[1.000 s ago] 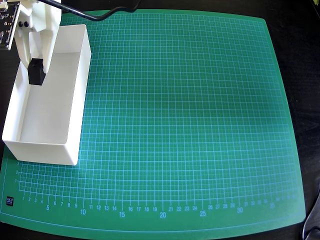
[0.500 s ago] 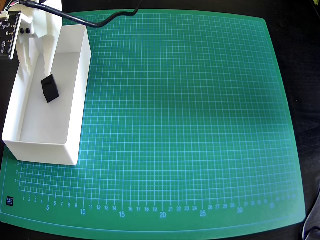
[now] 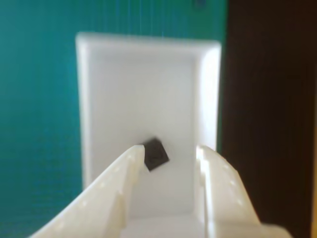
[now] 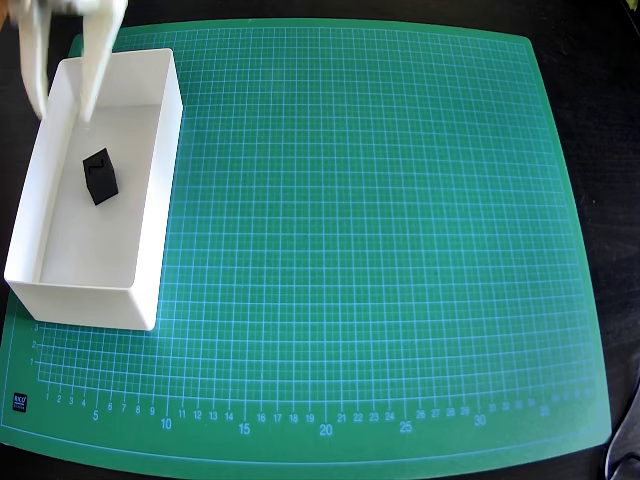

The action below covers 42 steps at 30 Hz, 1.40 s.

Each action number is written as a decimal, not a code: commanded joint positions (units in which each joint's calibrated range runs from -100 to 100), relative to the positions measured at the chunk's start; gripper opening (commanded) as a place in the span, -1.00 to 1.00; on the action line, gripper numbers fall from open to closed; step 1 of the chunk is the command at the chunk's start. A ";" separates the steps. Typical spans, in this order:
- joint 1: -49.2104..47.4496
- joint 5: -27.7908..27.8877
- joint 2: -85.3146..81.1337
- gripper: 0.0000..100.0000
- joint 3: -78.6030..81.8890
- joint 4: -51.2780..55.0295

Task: Grab the black cube and put it in the white bin

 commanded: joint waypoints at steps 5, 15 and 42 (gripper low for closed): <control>-8.69 -8.87 -14.94 -0.72 2.48 7.92; -14.64 -12.45 -30.97 -0.72 16.64 13.82; -28.12 -19.76 -97.89 -0.71 119.22 -40.09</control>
